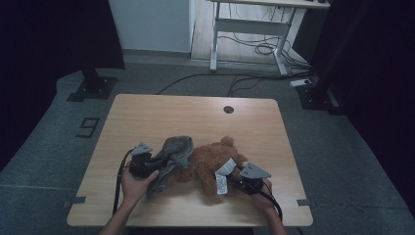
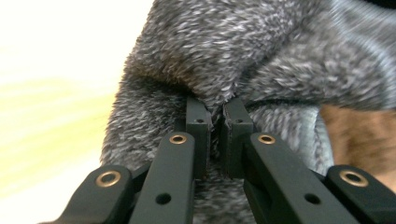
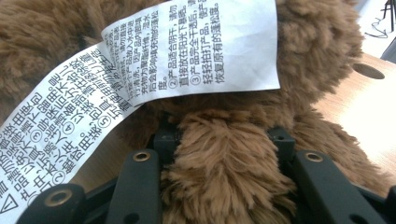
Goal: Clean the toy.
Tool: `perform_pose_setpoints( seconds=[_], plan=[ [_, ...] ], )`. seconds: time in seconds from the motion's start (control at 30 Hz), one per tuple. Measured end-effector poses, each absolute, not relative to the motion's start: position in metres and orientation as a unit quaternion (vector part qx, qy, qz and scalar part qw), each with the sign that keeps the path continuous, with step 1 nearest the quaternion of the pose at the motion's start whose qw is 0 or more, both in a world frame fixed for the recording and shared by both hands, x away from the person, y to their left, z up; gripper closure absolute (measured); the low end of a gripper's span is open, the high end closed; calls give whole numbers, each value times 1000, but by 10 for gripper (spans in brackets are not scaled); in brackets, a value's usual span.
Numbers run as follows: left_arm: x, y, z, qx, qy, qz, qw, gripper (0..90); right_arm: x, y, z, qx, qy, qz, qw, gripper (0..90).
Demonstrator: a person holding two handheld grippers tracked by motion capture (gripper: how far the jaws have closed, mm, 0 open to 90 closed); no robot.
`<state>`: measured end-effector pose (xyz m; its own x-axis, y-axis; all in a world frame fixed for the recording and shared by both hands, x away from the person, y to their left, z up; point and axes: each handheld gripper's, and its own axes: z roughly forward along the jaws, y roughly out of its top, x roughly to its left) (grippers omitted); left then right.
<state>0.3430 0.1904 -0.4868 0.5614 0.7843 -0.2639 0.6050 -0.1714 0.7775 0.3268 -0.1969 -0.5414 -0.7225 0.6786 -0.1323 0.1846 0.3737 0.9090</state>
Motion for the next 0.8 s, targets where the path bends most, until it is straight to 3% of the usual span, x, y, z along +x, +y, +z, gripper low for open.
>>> perform_pose_setpoints(
  seconds=[0.2,0.4,0.57,0.8],
  plan=[
    [349,196,-506,759,477,75,436,835,328,-198,-543,278,788,489,251,592],
    [344,181,-473,756,448,102,467,837,329,-200,-544,280,788,488,252,592],
    [345,140,-440,771,397,110,486,835,329,-199,-543,279,787,488,253,592],
    [354,61,-434,809,347,86,468,833,328,-199,-542,277,789,487,253,592]
  ],
)
